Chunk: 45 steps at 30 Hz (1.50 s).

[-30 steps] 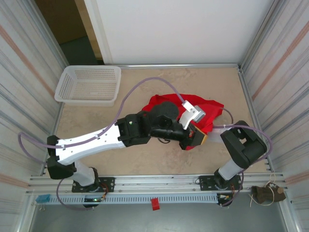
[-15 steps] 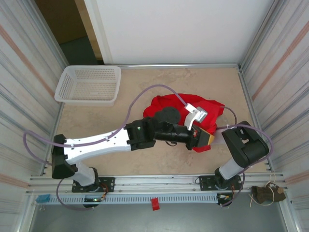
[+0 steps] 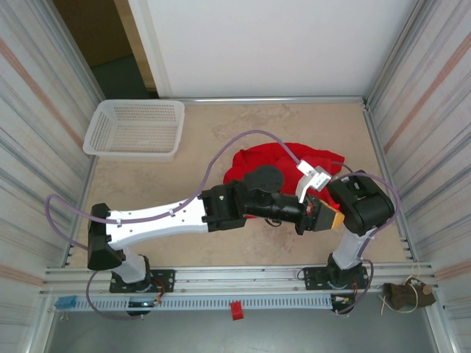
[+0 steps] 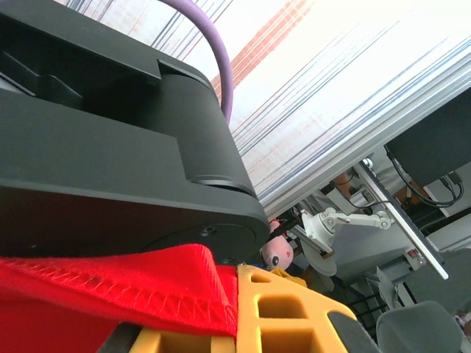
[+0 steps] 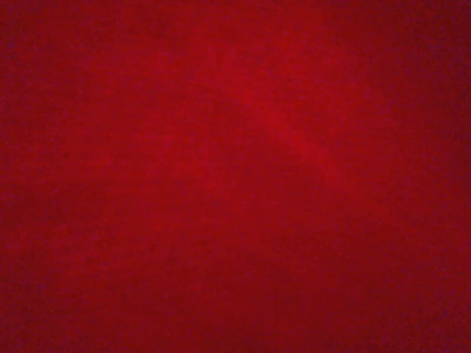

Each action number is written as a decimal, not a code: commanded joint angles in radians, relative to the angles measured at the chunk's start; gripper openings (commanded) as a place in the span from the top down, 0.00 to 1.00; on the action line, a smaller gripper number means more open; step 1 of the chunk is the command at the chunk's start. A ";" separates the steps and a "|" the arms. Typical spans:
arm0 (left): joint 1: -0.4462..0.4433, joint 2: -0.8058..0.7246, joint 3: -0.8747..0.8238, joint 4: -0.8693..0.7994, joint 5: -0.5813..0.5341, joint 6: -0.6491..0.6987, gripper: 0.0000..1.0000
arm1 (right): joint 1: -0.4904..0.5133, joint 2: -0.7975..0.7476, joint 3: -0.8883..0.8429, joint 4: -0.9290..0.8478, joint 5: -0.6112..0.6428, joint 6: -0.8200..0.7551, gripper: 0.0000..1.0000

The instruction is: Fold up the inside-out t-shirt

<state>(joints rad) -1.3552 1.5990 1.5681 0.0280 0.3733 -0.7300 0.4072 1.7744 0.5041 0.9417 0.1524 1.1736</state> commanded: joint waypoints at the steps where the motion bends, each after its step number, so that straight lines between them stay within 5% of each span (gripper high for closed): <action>1: -0.011 -0.016 0.023 0.081 0.067 0.008 1.00 | 0.012 0.056 0.036 0.082 -0.112 0.006 0.42; 10: -0.003 -0.011 0.046 0.071 0.096 0.016 1.00 | -0.013 0.181 0.046 0.271 -0.277 0.018 0.37; 25: 0.007 0.033 0.314 -0.104 0.097 0.181 1.00 | -0.027 -0.010 -0.132 0.071 -0.032 0.025 0.34; 34: 0.073 -0.002 0.197 -0.071 0.061 0.133 1.00 | -0.018 -0.130 -0.127 0.003 -0.268 -0.069 0.31; 45: 0.013 0.231 0.557 -0.172 0.205 0.135 1.00 | 0.004 0.144 -0.008 0.139 -0.193 0.092 0.27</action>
<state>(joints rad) -1.2995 1.8202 2.0102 -0.1650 0.4797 -0.6235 0.4057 1.8515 0.4965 1.1225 -0.0612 1.1954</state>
